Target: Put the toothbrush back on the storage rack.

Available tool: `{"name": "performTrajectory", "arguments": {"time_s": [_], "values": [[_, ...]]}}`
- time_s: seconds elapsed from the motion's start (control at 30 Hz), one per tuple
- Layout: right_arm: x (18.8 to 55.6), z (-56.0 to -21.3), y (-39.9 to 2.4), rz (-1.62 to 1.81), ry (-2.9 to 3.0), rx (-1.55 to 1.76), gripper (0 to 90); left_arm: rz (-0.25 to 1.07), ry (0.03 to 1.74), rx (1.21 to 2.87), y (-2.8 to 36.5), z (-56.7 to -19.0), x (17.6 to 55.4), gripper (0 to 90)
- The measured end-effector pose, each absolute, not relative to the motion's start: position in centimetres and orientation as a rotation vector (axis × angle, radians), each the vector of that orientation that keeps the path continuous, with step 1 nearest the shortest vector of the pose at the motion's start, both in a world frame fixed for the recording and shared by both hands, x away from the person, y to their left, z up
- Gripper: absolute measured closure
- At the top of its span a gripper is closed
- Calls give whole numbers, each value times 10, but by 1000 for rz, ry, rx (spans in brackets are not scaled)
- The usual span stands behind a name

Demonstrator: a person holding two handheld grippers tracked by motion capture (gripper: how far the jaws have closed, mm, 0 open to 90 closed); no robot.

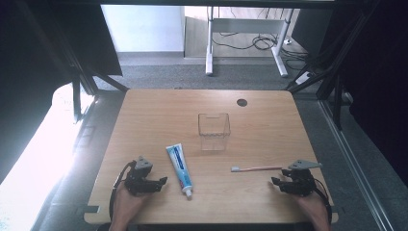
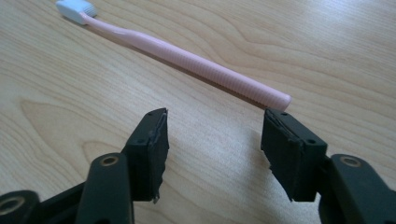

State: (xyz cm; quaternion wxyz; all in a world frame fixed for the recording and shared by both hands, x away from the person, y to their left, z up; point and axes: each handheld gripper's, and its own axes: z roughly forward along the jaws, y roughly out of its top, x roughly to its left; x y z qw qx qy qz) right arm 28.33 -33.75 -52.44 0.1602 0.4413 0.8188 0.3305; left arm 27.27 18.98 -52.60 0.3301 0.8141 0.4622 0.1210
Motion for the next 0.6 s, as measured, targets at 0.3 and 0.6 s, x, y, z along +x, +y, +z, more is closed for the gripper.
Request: {"name": "performTrajectory", "arguments": {"time_s": [0.3,0.6], "values": [[284,-523,-334,966,2361,1254,404,400,1181,2149,190,-524,269,211],[284,-521,-332,973,2370,1254,437,417,1177,2158,189,-525,269,215]]}}
